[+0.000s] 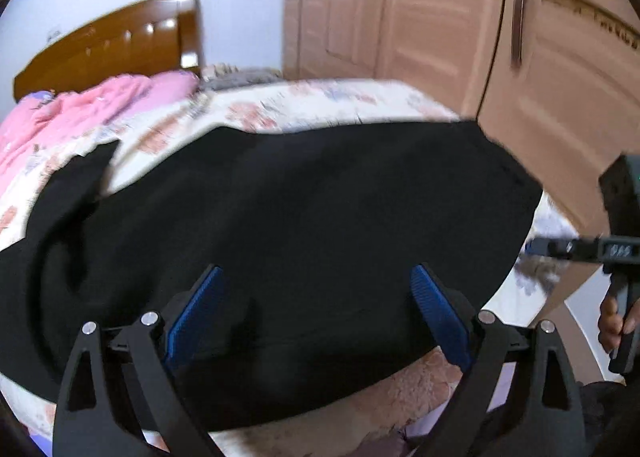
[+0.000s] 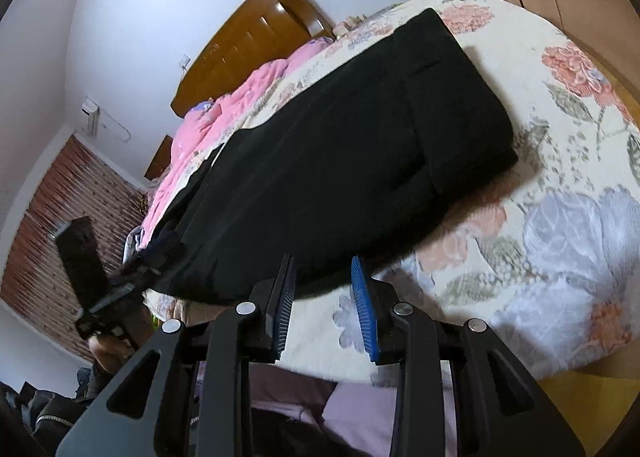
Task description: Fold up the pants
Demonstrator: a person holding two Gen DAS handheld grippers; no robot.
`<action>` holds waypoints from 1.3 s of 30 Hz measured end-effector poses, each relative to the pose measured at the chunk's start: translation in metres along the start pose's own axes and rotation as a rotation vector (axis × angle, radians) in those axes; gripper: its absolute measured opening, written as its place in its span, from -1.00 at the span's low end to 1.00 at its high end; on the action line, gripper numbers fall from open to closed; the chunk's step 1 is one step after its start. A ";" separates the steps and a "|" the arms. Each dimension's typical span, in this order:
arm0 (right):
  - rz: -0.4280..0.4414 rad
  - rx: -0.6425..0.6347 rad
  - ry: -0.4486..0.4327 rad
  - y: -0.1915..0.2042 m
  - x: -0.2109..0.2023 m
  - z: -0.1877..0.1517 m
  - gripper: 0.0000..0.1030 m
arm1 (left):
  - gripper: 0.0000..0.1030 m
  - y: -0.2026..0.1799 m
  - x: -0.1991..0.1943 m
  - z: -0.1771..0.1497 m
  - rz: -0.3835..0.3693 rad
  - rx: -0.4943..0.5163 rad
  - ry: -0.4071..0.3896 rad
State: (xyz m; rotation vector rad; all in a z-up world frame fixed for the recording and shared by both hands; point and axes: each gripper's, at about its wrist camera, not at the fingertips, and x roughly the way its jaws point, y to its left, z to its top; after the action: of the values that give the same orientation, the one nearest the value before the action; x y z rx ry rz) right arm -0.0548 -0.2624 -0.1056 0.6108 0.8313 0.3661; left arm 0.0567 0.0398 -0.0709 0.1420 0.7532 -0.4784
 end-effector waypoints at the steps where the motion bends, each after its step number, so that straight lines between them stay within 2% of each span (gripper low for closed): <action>1: 0.003 0.004 0.007 -0.001 0.004 0.001 -0.38 | 0.83 -0.001 0.010 -0.001 -0.006 -0.006 0.027; 5: 0.035 0.051 0.035 -0.006 0.014 -0.002 -0.38 | 0.83 -0.004 0.027 -0.014 0.003 -0.009 0.088; 9: 0.085 0.109 0.030 -0.016 0.013 -0.003 -0.39 | 0.87 0.003 0.026 -0.020 0.000 -0.028 0.099; 12: 0.076 0.095 0.010 -0.014 0.014 0.001 -0.40 | 0.88 0.002 0.025 -0.021 0.010 -0.025 0.101; 14: 0.059 0.067 -0.008 -0.008 0.013 0.003 -0.57 | 0.89 0.001 0.025 -0.021 0.018 -0.021 0.103; 15: 0.052 0.052 -0.020 -0.003 0.010 0.004 -0.79 | 0.89 0.001 0.025 -0.020 0.019 -0.021 0.104; 22: 0.050 -0.001 -0.084 0.017 -0.011 0.005 -0.86 | 0.89 -0.002 0.021 -0.018 0.033 -0.013 0.110; 27: -0.015 0.051 -0.005 -0.008 0.016 -0.003 -0.88 | 0.90 -0.006 0.022 -0.019 0.047 0.002 0.113; 29: 0.001 0.071 0.003 -0.013 0.017 -0.004 -0.88 | 0.91 -0.005 0.023 -0.019 0.042 -0.005 0.117; 31: -0.013 0.057 0.026 -0.008 0.013 0.000 -0.64 | 0.93 -0.005 0.023 -0.018 0.044 -0.005 0.118; 33: -0.061 0.041 0.011 -0.003 -0.003 0.003 -0.62 | 0.95 -0.006 0.024 -0.019 0.053 -0.005 0.117; 36: -0.122 -0.097 -0.063 0.023 -0.024 0.010 -0.60 | 0.96 -0.007 0.024 -0.020 0.055 -0.008 0.114; 38: -0.144 -0.210 -0.101 0.043 -0.024 0.016 -0.35 | 0.96 -0.007 0.025 -0.020 0.056 -0.011 0.114; 39: -0.149 -0.236 -0.096 0.048 -0.019 0.017 0.08 | 0.96 -0.007 0.025 -0.020 0.057 -0.011 0.114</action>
State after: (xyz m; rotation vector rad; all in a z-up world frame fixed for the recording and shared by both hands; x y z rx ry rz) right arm -0.0567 -0.2417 -0.0550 0.3421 0.7240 0.2907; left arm 0.0564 0.0300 -0.1021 0.1807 0.8611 -0.4144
